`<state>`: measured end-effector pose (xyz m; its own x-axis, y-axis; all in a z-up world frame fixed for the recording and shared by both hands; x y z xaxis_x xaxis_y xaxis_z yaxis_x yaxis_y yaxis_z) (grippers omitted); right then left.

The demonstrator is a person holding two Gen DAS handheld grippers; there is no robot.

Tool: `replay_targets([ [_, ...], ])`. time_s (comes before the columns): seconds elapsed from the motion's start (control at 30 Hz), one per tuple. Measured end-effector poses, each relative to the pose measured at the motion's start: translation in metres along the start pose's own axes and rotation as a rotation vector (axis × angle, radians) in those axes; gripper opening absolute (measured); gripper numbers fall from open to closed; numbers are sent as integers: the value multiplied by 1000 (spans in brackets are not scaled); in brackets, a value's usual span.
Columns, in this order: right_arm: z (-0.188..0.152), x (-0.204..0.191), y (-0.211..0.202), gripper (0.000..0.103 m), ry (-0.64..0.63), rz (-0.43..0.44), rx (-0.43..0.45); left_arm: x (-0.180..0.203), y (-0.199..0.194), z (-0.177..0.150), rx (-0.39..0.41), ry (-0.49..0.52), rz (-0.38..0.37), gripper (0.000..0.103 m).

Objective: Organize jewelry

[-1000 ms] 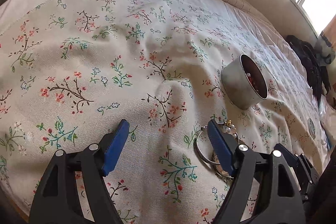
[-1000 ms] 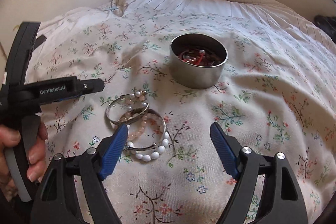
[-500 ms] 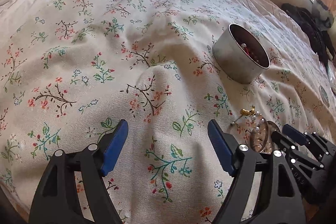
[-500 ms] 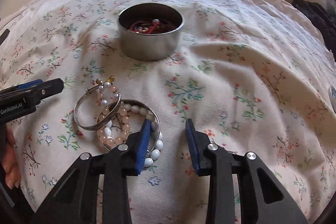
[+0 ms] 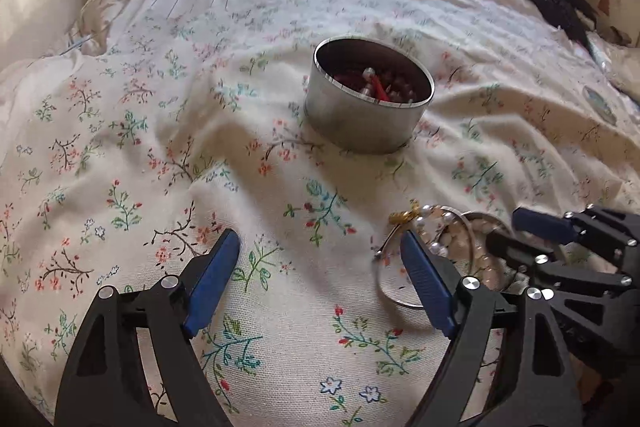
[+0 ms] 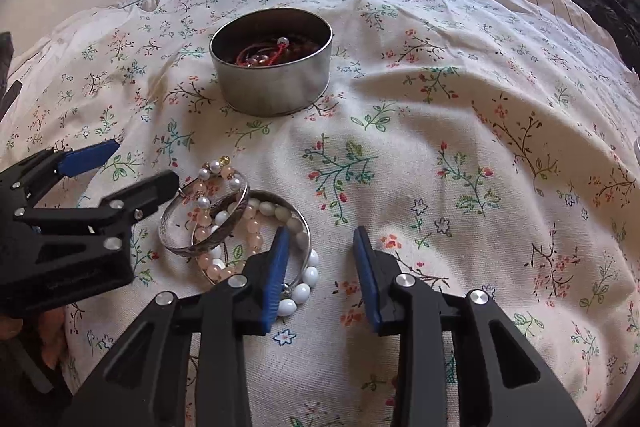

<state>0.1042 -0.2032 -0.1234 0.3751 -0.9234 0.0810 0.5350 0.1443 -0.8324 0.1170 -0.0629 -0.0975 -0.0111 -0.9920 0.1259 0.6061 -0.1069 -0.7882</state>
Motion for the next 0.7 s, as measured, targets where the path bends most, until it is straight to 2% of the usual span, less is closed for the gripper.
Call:
replay_targets([
  [0.03, 0, 0, 1, 32, 0, 2, -1, 2, -1, -1, 7, 9, 3, 79],
  [0.13, -1, 2, 1, 31, -1, -13, -7, 7, 28, -21, -106, 123, 123, 79],
  [0.17, -2, 6, -1, 30, -8, -56, -11, 8, 28, -21, -94, 142, 142, 77],
  [0.2, -3, 10, -4, 30, -6, -87, -9, 7, 25, -20, -78, 159, 174, 72],
  [0.27, -2, 17, -10, 30, 19, -89, 20, -4, 21, -19, -65, 142, 214, 69],
  [0.37, 7, 8, -26, 30, -18, -57, 113, -19, 14, -14, -58, 68, 208, 61],
  [0.43, 13, -7, -27, 30, -55, 11, 139, -23, 13, -13, -66, 42, 191, 60],
  [0.53, 12, -25, -9, 30, -101, 86, 77, -22, 14, -15, -68, 55, 198, 58],
  [0.6, 12, -28, 2, 30, -82, 129, 48, -21, 15, -16, -70, 54, 193, 58],
  [0.63, 11, -27, 6, 30, -60, 156, 40, -20, 16, -16, -68, 53, 185, 54],
  [0.67, 12, -25, 8, 24, -42, 176, 41, -19, 16, -16, -68, 54, 172, 51],
  [0.7, 12, -24, 7, 19, -25, 195, 47, -17, 16, -16, -70, 56, 159, 41],
])
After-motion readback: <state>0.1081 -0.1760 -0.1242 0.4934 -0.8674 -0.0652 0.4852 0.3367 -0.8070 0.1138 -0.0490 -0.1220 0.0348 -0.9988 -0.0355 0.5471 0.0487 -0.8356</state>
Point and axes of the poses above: each gripper's, at about its wrist camera, not at the fingertips, and y roughly the way its jaws point, x to its right, z to its top, the point moved 7 cm from there along y, roughly the way its jaws point, and after that the axes turned 13 degrees about -y, right-handed, at the moved point
